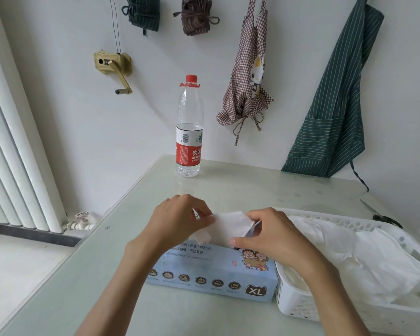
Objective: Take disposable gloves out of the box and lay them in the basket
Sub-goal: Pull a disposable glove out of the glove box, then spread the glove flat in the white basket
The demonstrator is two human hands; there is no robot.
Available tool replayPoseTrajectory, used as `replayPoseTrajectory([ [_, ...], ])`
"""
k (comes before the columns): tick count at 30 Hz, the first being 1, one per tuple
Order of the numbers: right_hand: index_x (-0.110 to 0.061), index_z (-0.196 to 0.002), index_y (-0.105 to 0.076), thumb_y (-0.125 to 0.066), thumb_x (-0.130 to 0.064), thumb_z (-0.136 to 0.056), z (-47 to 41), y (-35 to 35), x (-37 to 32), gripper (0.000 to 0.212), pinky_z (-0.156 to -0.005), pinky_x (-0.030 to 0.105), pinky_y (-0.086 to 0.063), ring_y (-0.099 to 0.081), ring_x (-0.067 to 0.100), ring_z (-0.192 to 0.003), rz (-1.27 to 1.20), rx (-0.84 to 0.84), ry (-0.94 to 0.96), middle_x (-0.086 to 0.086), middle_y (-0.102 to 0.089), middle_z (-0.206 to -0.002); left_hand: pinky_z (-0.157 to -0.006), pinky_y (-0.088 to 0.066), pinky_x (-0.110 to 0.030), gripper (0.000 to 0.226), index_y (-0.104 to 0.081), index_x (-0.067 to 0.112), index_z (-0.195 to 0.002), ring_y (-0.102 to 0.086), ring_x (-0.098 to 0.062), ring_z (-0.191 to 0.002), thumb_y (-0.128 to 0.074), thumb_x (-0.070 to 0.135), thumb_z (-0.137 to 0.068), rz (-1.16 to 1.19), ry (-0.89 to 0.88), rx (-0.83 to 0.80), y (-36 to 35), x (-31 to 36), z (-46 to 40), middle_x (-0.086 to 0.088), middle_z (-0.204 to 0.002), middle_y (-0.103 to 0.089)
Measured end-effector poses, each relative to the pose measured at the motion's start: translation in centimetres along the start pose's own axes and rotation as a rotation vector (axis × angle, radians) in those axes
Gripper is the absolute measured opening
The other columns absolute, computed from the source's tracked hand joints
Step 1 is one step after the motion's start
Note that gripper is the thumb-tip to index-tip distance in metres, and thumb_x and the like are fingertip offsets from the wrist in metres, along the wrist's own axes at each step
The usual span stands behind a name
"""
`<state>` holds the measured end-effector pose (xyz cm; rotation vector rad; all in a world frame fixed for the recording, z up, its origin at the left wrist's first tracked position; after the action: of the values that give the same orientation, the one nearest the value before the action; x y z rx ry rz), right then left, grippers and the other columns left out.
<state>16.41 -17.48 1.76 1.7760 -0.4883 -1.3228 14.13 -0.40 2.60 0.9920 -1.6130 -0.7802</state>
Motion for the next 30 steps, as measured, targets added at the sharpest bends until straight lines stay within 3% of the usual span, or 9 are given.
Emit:
replayPoseTrajectory([
  [3, -0.014, -0.069, -0.070, -0.076, -0.037, -0.076, -0.1, 1.1, -0.6, 0.025, -0.055, 0.021, -0.042, -0.055, 0.004, -0.057, -0.110, 0.123, 0.038, -0.005, -0.066, -0.062, -0.060, -0.039, -0.019, 0.012, -0.067, 0.038, -0.082, -0.058, 0.005, -0.075, -0.064, 0.049, -0.084, 0.077, 0.043, 0.115, 1.8, -0.4, 0.1, 0.026, -0.079, -0.064],
  [6, -0.018, -0.077, -0.072, -0.072, -0.028, -0.082, -0.2, 2.4, -1.4, 0.012, -0.069, 0.019, -0.051, -0.066, 0.004, -0.071, -0.412, 0.217, 0.086, -0.007, -0.072, -0.074, -0.061, -0.040, -0.021, 0.013, -0.066, 0.038, -0.081, -0.057, 0.005, -0.077, -0.068, 0.050, -0.080, 0.105, 0.045, 0.110, 2.3, -0.9, 0.1, 0.025, -0.081, -0.065],
  [8, -0.019, -0.084, -0.072, -0.070, -0.024, -0.085, -0.1, 2.8, -1.8, 0.006, -0.074, 0.017, -0.052, -0.067, 0.003, -0.076, -0.487, 0.252, 0.114, -0.009, -0.073, -0.079, -0.074, -0.044, -0.022, 0.018, -0.063, 0.041, -0.093, -0.056, 0.004, -0.090, -0.071, 0.046, -0.078, 0.137, 0.002, 0.043, 1.8, -0.7, 0.1, 0.027, -0.095, -0.064],
  [11, -0.022, -0.088, -0.069, -0.065, -0.025, -0.089, 0.0, 2.5, -2.4, 0.005, -0.076, 0.015, -0.051, -0.067, 0.000, -0.078, -0.482, 0.197, 0.146, -0.010, -0.073, -0.081, -0.101, -0.036, -0.021, 0.061, -0.045, 0.037, -0.132, -0.044, 0.006, -0.120, -0.074, 0.034, -0.079, 0.374, -0.109, -0.058, 1.0, 0.8, 0.2, 0.025, -0.131, -0.049],
  [14, -0.027, -0.089, -0.068, -0.062, -0.026, -0.091, 0.1, 1.9, -2.9, 0.006, -0.077, 0.013, -0.050, -0.067, -0.001, -0.079, -0.429, 0.111, 0.163, -0.010, -0.073, -0.083, -0.101, -0.029, -0.015, 0.076, -0.023, 0.040, -0.145, -0.036, 0.012, -0.126, -0.064, 0.044, -0.081, 0.510, -0.120, -0.111, 0.6, 2.0, 0.5, 0.027, -0.137, -0.042],
  [17, -0.024, -0.096, -0.069, -0.059, -0.025, -0.093, 0.3, 1.6, -3.3, 0.010, -0.081, 0.016, -0.051, -0.068, 0.004, -0.083, -0.413, 0.006, 0.179, -0.009, -0.073, -0.088, -0.099, -0.040, -0.017, 0.069, -0.024, 0.039, -0.144, -0.050, 0.007, -0.113, -0.055, 0.047, -0.084, 0.471, -0.112, -0.159, 0.0, 2.1, 0.6, 0.024, -0.118, -0.055],
  [21, -0.024, -0.092, -0.071, -0.066, -0.024, -0.088, 0.2, 2.3, -2.1, 0.006, -0.083, 0.021, -0.051, -0.069, 0.007, -0.081, -0.429, 0.043, 0.107, -0.006, -0.074, -0.084, -0.087, -0.044, -0.026, 0.038, -0.047, 0.051, -0.123, -0.052, -0.006, -0.095, -0.060, 0.042, -0.088, 0.313, -0.152, -0.122, 0.2, 1.8, 0.4, 0.023, -0.101, -0.058],
  [25, -0.021, -0.092, -0.072, -0.074, -0.027, -0.080, 0.2, 2.0, -1.3, 0.014, -0.079, 0.019, -0.050, -0.070, 0.012, -0.077, -0.431, -0.017, 0.037, -0.001, -0.074, -0.077, -0.076, -0.041, -0.031, 0.009, -0.066, 0.036, -0.097, -0.048, -0.010, -0.078, -0.062, 0.034, -0.089, 0.329, -0.169, -0.007, 1.3, 1.5, 0.1, 0.017, -0.088, -0.062],
  [30, -0.020, -0.094, -0.073, -0.075, -0.020, -0.080, 0.2, 1.6, -0.2, 0.014, -0.078, 0.019, -0.050, -0.070, 0.006, -0.068, -0.381, -0.029, -0.041, -0.002, -0.074, -0.070, -0.081, -0.047, -0.036, 0.014, -0.068, 0.026, -0.092, -0.053, -0.007, -0.084, -0.061, 0.037, -0.089, 0.366, -0.111, 0.123, 2.1, 0.3, 0.0, 0.017, -0.093, -0.064],
])
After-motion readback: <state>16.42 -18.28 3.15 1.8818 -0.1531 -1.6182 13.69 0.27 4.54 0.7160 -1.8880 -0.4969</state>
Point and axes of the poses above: each hand's wrist, its own z-axis away from the middle knuckle, its own y-axis out of the back of the hand, x = y × z, the point moved 8 cm from there along -z, towards the middle knuckle
